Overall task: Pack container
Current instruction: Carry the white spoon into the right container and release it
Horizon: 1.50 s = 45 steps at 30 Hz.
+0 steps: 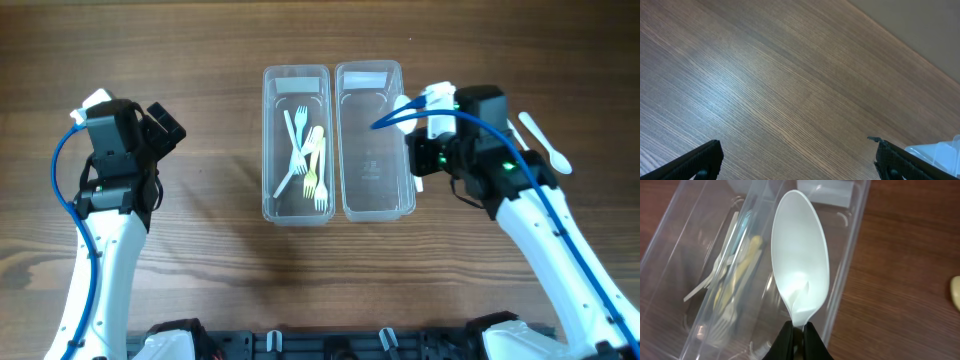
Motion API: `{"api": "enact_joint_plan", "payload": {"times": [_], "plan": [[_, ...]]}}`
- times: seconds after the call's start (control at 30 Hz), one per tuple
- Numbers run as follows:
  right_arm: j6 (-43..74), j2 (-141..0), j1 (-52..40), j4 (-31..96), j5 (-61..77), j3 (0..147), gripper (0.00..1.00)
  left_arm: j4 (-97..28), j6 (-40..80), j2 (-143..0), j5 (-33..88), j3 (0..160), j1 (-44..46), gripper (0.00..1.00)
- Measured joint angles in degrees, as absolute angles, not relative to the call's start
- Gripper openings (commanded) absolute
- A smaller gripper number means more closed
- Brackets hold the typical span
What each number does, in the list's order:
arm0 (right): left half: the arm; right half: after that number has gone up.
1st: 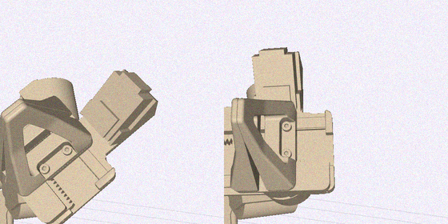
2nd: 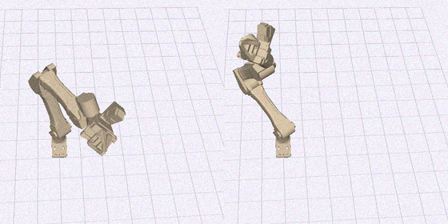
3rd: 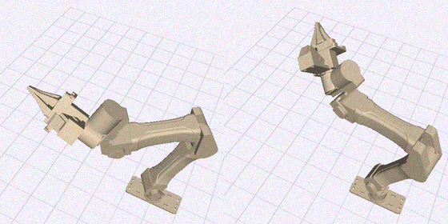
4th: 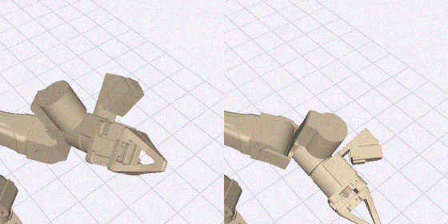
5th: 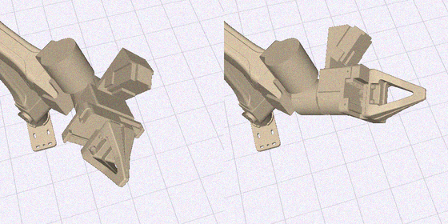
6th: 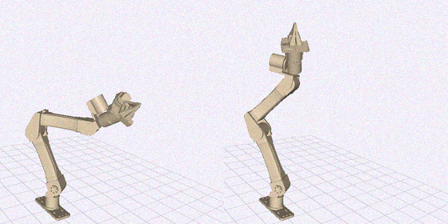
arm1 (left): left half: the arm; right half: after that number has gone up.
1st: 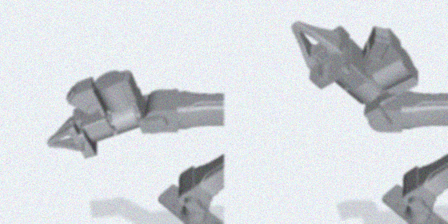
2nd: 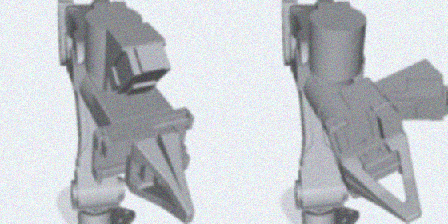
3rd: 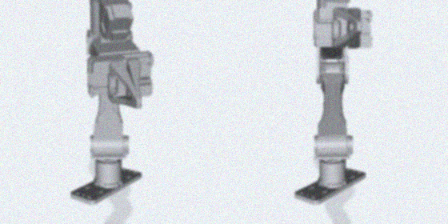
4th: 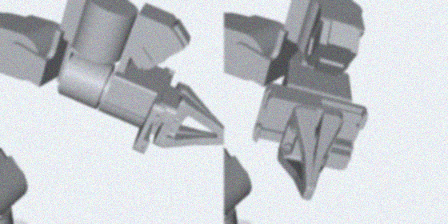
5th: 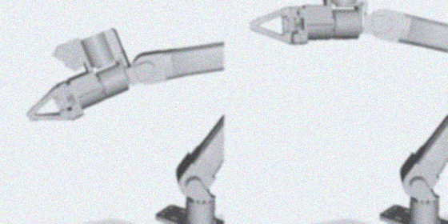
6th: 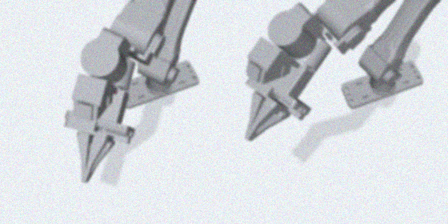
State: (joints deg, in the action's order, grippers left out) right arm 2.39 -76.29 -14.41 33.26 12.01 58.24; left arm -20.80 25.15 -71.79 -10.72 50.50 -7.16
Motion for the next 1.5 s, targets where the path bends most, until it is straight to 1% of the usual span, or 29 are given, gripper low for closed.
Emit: {"api": "enact_joint_plan", "payload": {"times": [0.43,0.47,0.5,0.53,0.57,0.6,0.67,0.73,0.9,1.03,1.07,1.1,1.13,1.2,1.3,1.37,1.47,1.5], "plan": [[5.43,-86.85,-19.81,25.98,12.01,58.24,0.04,-20.80,25.12,-71.79,-10.72,50.50,-7.16,1.00],[5.85,-87.37,-20.25,25.32,12.01,58.24,0.22,-20.80,25.12,-71.79,-10.72,50.50,-7.16,1.00],[6.09,-87.85,-20.58,24.75,12.01,58.24,0.65,-20.80,25.12,-71.79,-10.72,50.50,-7.16,1.00],[6.46,-88.14,-20.75,24.45,12.01,58.24,0.74,-20.80,25.15,-71.79,-10.72,50.50,-7.16,1.00],[6.72,-88.23,-20.82,24.34,12.01,58.24,0.77,-20.80,25.12,-71.79,-10.72,50.50,-7.16,1.00],[6.66,-88.25,-20.82,24.27,12.01,58.24,0.85,-20.80,25.15,-71.79,-10.72,50.50,-7.16,1.00],[6.44,-88.25,-20.82,23.94,12.01,58.24,0.94,-20.80,25.15,-71.79,-10.72,50.50,-7.16,1.00],[6.04,-88.25,-20.82,23.94,12.01,58.24,0.99,-20.80,25.12,-71.79,-10.72,50.50,-7.16,1.00],[3.42,-86.21,-19.14,26.59,11.97,58.24,1.00,-20.80,25.12,-71.79,-10.72,50.50,-7.16,1.00],[-0.03,-80.12,-15.66,30.63,9.19,58.24,0.98,-20.82,25.12,-71.79,-10.72,50.50,-7.16,1.00],[-0.47,-78.37,-14.79,31.35,7.79,58.24,0.90,-20.80,25.12,-71.79,-10.72,50.50,-7.16,1.00],[-0.97,-76.58,-13.85,32.16,6.39,58.24,0.77,-20.80,25.12,-71.79,-10.72,50.50,-7.16,1.00],[-1.15,-75.44,-13.15,32.75,5.54,58.24,0.62,-20.82,25.12,-71.79,-10.72,50.50,-7.16,1.00],[-2.94,-70.19,-9.58,35.09,1.28,58.35,0.61,-20.80,25.15,-71.79,-10.72,50.50,-7.16,1.00],[-4.08,-67.02,-6.09,37.93,-2.00,58.35,0.64,-20.78,25.12,-71.79,-10.74,50.50,-7.16,1.00],[-4.43,-66.54,-3.62,39.16,-3.99,58.35,0.64,-20.80,25.12,-71.79,-10.72,50.50,-7.16,1.00],[-4.40,-67.94,-0.78,39.44,-5.67,58.35,0.68,-20.80,25.12,-71.79,-10.72,50.50,-7.16,1.00],[-4.47,-69.01,0.08,39.42,-6.04,58.35,0.68,-20.80,25.12,-71.79,-10.72,50.50,-7.16,1.00]]}}
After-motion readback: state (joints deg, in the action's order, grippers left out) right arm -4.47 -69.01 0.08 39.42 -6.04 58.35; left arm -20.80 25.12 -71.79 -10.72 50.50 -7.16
